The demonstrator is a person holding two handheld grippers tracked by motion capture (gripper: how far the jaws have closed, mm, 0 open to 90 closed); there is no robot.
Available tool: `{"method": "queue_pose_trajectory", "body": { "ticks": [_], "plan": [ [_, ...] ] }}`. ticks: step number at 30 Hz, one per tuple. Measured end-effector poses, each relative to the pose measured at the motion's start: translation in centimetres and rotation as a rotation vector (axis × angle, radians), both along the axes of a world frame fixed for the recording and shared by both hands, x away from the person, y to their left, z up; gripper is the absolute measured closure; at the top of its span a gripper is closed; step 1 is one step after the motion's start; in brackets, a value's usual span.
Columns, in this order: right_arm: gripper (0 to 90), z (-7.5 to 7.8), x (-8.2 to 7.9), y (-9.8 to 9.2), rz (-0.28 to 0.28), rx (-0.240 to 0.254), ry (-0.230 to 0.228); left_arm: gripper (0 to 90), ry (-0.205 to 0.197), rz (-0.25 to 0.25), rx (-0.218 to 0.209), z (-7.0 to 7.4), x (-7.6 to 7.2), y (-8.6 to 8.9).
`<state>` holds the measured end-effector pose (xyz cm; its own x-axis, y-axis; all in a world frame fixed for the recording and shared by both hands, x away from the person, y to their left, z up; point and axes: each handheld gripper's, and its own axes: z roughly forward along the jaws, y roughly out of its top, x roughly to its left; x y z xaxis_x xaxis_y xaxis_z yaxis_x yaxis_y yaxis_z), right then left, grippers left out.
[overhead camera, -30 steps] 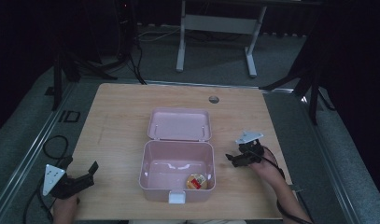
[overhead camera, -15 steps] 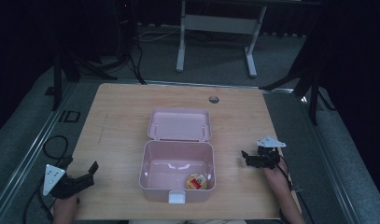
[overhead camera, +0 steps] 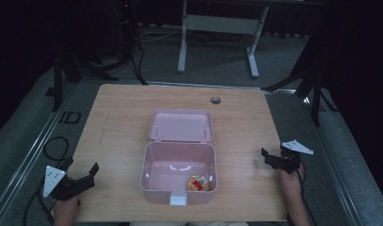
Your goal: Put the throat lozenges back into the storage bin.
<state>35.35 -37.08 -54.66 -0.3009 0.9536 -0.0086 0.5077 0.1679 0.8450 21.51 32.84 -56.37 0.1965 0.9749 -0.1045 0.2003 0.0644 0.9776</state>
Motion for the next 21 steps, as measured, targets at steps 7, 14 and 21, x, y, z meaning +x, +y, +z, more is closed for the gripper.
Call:
{"method": "queue_pose_trajectory", "body": {
  "ticks": [7, 14, 21],
  "plan": [
    [11.4, -0.2, -0.3, -0.9, -0.029, 0.057, -0.009, 0.4, 0.0, 0.001, -0.002, 0.0, 0.0, 0.0],
    [11.4, -0.5, -0.3, -1.2, -0.054, 0.065, -0.015, 0.4, -0.002, 0.004, -0.003, 0.0, 0.0, 0.0],
    [11.4, -0.7, -0.1, -0.6, -0.039, 0.024, 0.006, 0.4, -0.002, 0.004, -0.005, 0.0, 0.0, 0.0]
  ]
}}
